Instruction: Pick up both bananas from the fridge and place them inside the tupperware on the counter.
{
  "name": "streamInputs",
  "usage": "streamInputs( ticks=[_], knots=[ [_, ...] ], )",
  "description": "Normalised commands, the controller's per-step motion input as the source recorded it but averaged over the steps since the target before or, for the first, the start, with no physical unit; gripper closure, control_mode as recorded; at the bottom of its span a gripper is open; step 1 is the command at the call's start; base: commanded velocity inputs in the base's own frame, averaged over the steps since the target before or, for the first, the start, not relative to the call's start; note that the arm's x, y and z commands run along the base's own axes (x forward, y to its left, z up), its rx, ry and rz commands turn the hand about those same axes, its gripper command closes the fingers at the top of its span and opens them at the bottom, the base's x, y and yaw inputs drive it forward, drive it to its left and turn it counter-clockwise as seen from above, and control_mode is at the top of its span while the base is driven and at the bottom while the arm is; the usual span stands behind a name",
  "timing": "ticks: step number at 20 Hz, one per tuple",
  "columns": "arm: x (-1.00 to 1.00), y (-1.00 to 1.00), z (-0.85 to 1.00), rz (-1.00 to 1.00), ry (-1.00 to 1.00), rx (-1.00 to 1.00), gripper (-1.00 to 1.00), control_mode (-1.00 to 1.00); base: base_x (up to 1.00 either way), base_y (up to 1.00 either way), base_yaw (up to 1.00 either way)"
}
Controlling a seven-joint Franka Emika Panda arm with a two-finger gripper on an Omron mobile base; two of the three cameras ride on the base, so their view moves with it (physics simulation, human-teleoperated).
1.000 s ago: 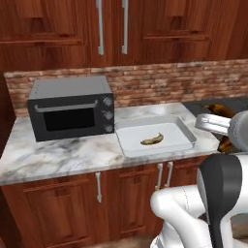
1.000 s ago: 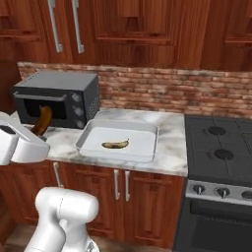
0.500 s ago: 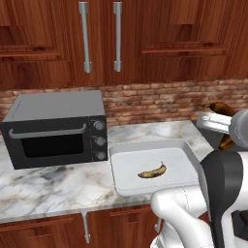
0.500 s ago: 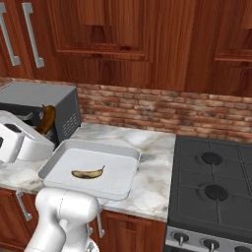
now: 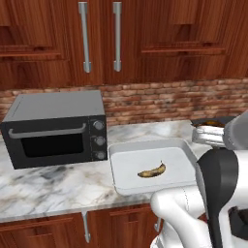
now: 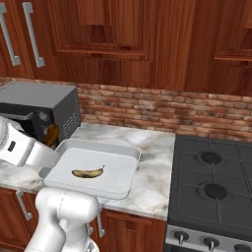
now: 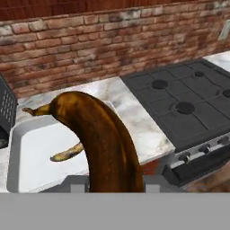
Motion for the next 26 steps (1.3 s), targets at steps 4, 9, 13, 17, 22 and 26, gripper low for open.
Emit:
streamInputs(
  ticks=[4,9,13,17,22,26],
  knots=[
    [0.03,0.00,-0.43,0.63,0.20,-0.06,1.00,-1.00,0.00,0.00,0.00],
    [0.31,0.00,-0.22,0.82,0.51,-0.21,1.00,-1.00,0.00,0.00,0.00],
    [0.57,0.00,-0.16,0.73,0.28,-0.04,1.00,-1.00,0.00,0.00,0.00],
    [0.61,0.00,-0.33,0.41,0.07,-0.10,1.00,-1.00,0.00,0.00,0.00],
    [0.32,0.00,-0.51,0.13,0.00,-0.11,1.00,-1.00,0.00,0.00,0.00],
    [0.28,0.00,-0.50,0.00,0.00,-0.05,1.00,-1.00,0.00,0.00,0.00]
  ],
)
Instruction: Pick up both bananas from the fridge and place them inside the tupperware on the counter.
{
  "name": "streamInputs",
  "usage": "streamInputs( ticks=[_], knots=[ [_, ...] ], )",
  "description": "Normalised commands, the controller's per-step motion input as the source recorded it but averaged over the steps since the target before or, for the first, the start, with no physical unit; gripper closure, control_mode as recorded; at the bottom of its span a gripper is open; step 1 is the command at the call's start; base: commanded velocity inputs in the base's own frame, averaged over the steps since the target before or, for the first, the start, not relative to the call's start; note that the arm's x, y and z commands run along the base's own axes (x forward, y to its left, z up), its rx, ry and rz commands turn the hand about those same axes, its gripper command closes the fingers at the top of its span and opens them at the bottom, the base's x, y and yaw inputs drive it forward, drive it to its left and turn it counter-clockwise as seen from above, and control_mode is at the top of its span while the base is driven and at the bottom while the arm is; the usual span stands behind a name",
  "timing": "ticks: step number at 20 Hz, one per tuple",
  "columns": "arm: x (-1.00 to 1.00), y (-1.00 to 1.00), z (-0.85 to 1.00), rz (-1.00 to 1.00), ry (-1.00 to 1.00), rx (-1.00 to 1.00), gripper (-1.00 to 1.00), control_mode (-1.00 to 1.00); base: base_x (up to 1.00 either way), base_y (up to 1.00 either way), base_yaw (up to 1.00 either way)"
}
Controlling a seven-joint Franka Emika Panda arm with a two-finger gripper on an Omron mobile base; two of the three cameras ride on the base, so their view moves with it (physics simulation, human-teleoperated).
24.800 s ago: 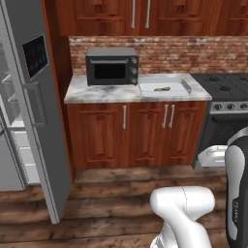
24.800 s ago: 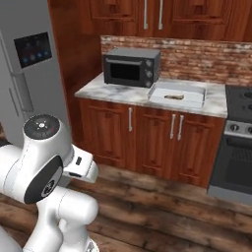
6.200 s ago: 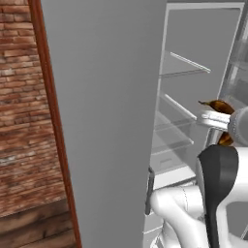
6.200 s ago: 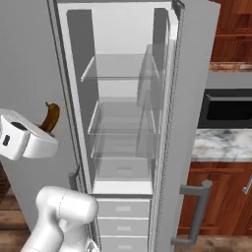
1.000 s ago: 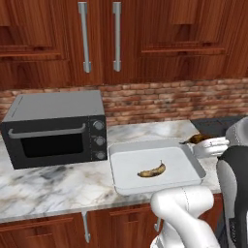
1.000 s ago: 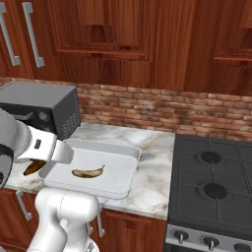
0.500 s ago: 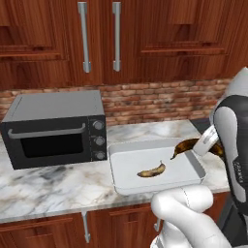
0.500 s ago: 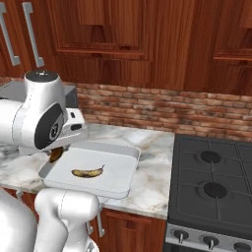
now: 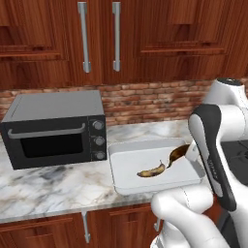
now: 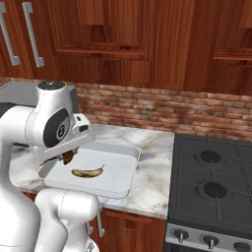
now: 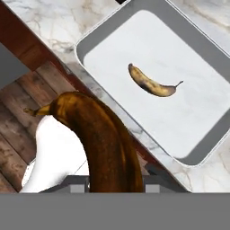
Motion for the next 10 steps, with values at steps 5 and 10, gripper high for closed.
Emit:
streamInputs(
  ticks=[5,10],
  knots=[
    [0.38,0.00,-0.41,0.00,0.00,0.00,1.00,-1.00,0.00,0.00,0.00],
    [0.48,0.00,-0.35,0.00,0.00,0.00,1.00,-1.00,0.00,0.00,0.00]
  ],
)
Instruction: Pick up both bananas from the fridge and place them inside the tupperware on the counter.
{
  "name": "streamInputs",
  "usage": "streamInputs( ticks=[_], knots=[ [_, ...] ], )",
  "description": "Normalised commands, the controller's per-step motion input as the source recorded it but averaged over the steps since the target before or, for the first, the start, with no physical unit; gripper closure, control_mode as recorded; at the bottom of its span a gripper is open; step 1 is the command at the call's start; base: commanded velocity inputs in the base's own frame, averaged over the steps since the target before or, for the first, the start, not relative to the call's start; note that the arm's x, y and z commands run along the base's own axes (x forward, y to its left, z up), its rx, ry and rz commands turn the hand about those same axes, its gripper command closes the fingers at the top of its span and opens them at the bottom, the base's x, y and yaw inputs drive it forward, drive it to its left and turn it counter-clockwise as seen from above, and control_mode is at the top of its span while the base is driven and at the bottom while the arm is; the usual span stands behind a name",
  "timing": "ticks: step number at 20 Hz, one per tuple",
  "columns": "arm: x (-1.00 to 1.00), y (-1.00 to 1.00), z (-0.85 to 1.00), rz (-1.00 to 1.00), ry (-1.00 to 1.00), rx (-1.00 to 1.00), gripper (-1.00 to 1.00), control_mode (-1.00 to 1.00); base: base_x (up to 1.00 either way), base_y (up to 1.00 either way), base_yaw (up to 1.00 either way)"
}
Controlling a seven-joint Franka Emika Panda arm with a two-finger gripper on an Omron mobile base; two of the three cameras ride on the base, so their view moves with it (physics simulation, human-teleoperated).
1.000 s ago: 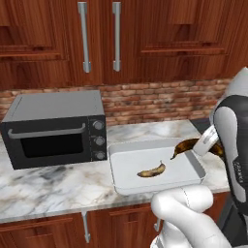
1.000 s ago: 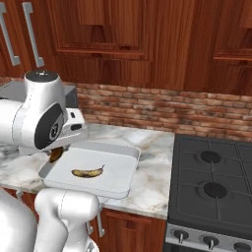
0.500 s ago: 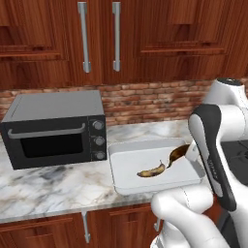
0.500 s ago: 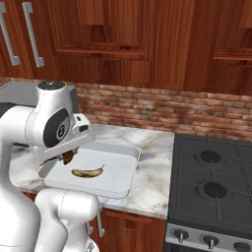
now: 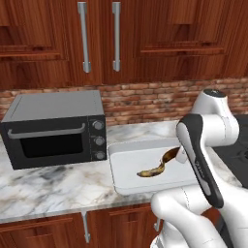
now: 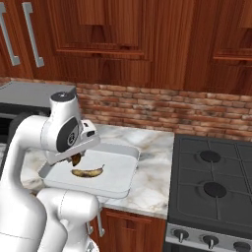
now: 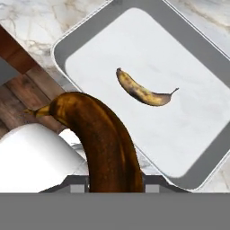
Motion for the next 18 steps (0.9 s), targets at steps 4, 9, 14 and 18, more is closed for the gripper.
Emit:
streamInputs(
  ticks=[4,9,14,18],
  knots=[
    [0.43,0.00,-0.41,0.00,0.00,0.00,1.00,-1.00,0.00,0.00,0.00],
    [0.34,0.00,-0.42,0.00,0.01,0.00,1.00,-1.00,0.00,0.00,0.00],
    [0.36,0.00,-0.35,0.00,0.03,0.00,1.00,-1.00,0.00,0.00,0.00],
    [0.35,0.00,-0.30,0.00,0.05,0.00,1.00,-1.00,0.00,0.00,0.00]
  ],
)
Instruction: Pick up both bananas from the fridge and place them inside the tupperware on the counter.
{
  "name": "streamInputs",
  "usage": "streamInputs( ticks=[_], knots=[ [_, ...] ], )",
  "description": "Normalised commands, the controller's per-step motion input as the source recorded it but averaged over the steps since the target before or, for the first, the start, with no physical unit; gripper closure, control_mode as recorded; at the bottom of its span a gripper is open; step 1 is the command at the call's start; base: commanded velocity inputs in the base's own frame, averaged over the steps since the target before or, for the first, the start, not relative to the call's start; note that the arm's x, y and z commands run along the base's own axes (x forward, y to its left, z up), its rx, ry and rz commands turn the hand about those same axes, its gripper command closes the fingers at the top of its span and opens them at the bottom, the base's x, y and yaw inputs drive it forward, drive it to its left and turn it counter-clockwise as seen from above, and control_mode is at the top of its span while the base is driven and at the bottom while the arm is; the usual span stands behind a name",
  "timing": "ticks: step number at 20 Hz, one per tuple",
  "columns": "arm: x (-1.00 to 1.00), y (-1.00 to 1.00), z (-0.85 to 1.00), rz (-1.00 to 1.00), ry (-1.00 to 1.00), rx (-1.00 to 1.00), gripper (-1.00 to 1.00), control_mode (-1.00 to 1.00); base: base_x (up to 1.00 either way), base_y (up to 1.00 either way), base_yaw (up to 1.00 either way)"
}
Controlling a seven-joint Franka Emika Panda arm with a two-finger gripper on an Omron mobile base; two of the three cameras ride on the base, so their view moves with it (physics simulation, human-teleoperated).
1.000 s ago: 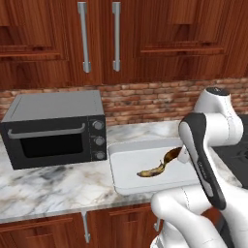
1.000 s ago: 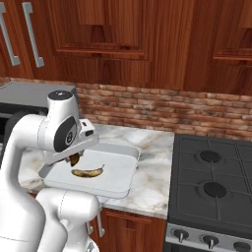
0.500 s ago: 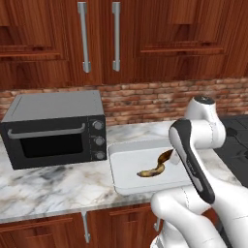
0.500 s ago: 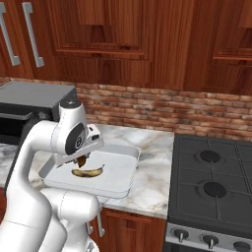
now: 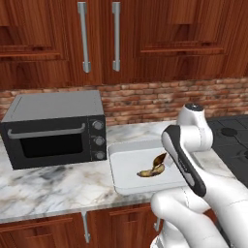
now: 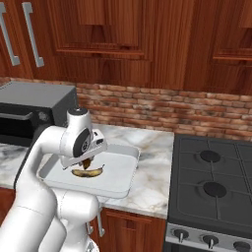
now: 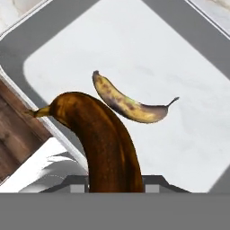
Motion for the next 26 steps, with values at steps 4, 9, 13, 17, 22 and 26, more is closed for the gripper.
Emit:
streamInputs(
  ticks=[4,9,13,17,22,26],
  knots=[
    [0.40,0.00,-0.29,0.00,0.14,0.00,1.00,-1.00,0.00,0.00,0.00],
    [0.37,0.00,-0.33,0.00,0.05,0.00,1.00,-1.00,0.00,0.00,0.00],
    [0.38,0.00,-0.27,0.00,0.00,0.00,1.00,-1.00,0.00,0.00,0.00],
    [0.29,0.00,-0.23,0.00,0.00,0.00,1.00,-1.00,0.00,0.00,0.00],
    [0.20,0.00,-0.27,0.00,0.00,0.00,1.00,-1.00,0.00,0.00,0.00],
    [0.20,0.00,-0.27,0.00,0.00,0.00,1.00,-1.00,0.00,0.00,0.00]
  ],
)
